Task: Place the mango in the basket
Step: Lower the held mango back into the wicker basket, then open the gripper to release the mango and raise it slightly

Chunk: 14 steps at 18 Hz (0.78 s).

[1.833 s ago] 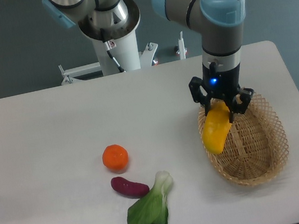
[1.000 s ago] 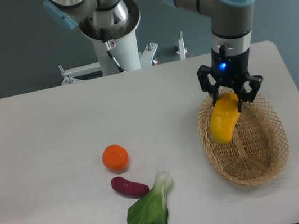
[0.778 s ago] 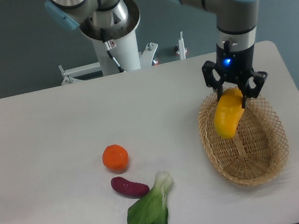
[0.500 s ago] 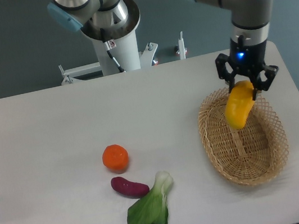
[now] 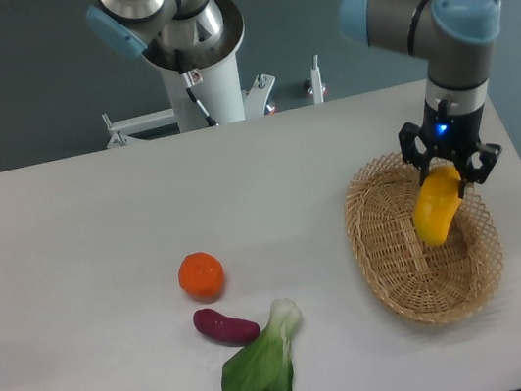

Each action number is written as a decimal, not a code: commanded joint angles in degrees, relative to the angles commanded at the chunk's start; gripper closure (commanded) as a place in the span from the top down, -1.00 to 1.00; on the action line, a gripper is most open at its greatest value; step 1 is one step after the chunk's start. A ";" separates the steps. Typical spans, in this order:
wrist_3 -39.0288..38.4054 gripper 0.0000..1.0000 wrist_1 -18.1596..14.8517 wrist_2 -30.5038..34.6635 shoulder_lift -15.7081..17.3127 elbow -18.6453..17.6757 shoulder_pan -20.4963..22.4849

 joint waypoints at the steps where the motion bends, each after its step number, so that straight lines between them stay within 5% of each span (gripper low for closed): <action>1: -0.62 0.10 0.09 0.00 -0.17 -0.17 0.00; 14: 0.08 0.13 1.32 0.35 -4.57 -1.40 -2.02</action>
